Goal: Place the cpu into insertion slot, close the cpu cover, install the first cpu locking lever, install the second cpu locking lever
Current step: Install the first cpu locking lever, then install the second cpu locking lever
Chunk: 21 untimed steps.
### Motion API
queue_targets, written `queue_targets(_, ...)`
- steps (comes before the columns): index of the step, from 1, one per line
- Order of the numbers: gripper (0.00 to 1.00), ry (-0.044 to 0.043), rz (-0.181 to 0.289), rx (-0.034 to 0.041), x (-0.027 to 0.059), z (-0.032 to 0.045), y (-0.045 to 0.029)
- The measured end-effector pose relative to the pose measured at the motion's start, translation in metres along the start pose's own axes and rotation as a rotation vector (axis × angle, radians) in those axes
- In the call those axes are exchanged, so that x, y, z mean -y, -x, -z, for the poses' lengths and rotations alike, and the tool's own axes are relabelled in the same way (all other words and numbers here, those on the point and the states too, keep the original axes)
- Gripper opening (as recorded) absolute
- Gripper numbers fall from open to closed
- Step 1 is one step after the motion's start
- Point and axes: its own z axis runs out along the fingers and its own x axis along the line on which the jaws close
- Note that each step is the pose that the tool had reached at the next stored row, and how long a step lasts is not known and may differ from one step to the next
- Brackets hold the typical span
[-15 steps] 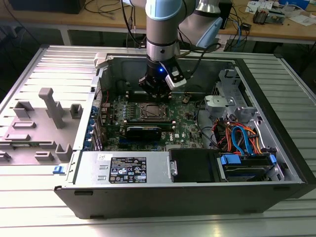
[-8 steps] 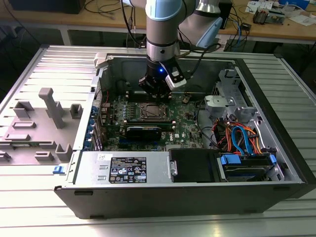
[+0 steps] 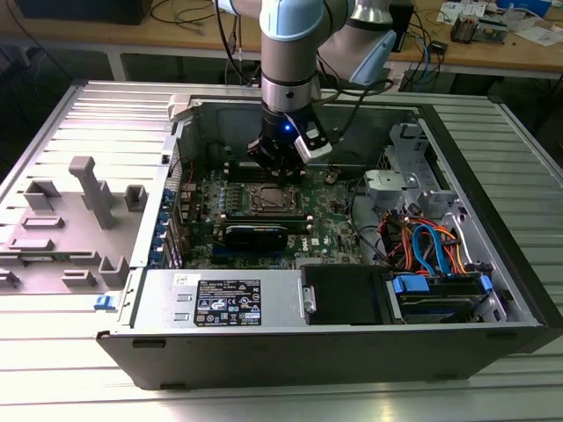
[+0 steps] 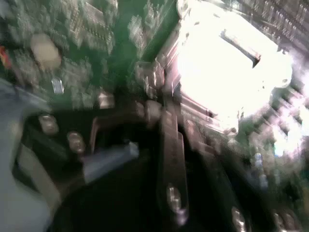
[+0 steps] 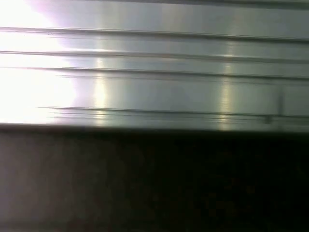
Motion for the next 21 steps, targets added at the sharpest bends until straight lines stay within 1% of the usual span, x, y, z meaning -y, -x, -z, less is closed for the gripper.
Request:
queue_targets(7,0.11,-0.0011,0.0,-0.0003,-0.0002,0.0004,-0.0001)
queue_targets(8,0.11,0.0011,0.0,-0.0002,-0.0004,0.0008,0.0)
queue_targets(9,0.11,0.0023,0.0,-0.0002,-0.0005,0.0044,0.0001)
queue_targets(10,0.11,0.0022,0.0,-0.0001,-0.0007,0.0117,0.0003)
queue_targets(13,0.11,0.002,0.0,-0.0003,0.001,0.0118,0.0003)
queue_targets(21,0.11,0.002,0.0,-0.0002,0.0017,0.0118,0.0002)
